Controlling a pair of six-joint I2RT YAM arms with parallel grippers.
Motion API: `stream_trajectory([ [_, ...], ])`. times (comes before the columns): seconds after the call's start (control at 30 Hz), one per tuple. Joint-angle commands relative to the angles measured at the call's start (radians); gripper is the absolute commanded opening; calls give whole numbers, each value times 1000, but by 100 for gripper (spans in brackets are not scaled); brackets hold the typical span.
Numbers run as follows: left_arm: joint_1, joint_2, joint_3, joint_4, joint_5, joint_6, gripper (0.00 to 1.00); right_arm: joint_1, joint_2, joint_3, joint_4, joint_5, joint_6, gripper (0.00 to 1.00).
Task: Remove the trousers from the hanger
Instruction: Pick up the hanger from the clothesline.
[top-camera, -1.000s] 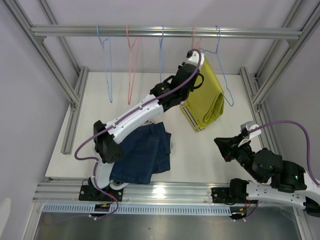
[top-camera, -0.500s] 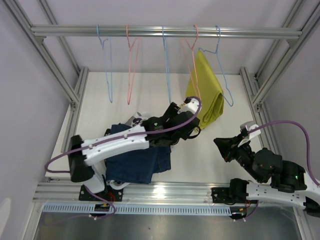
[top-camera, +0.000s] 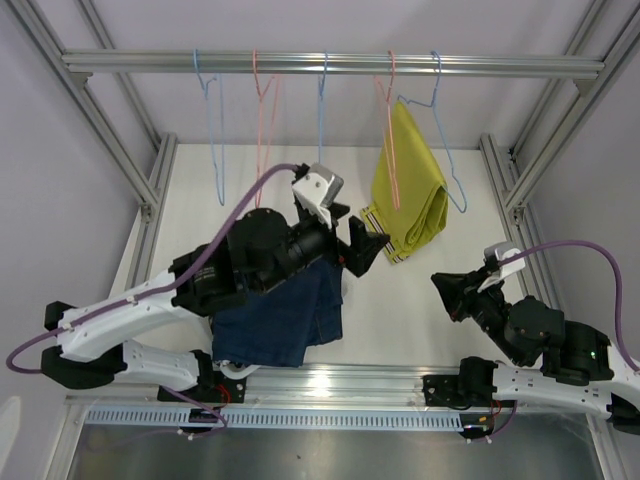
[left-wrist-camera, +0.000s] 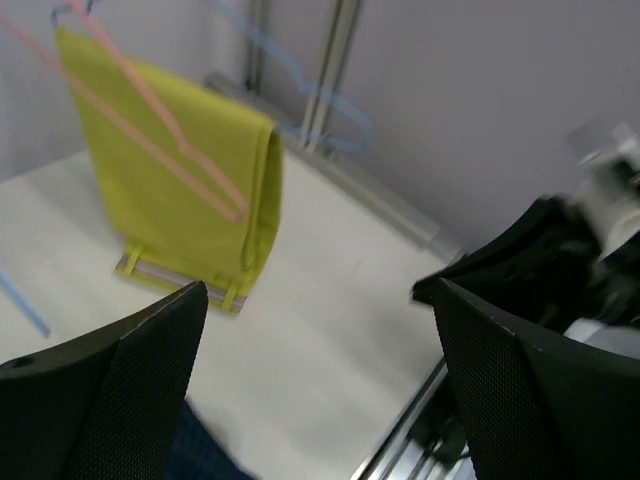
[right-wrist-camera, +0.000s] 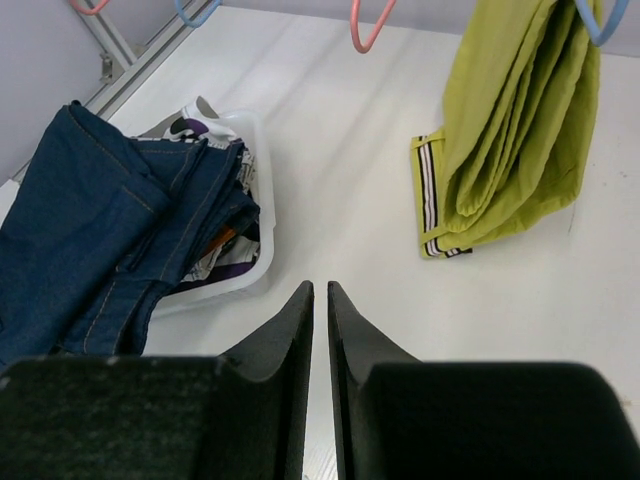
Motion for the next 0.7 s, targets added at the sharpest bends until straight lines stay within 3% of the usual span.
stream_trajectory([
  [0.0,45,78,114,230,194,29,99,-1,2,7,5,60,3,14],
  [0.33,260,439,369,385,489,-227,99,0,17,4,-7,135,21,15],
  [0.47,295,586,473,432,549,-321,99,-1,34,4,-22,152,33,15],
  [0.67,323,755,667,370,543,-344,99,-3,37,6,-32,168,45,16],
])
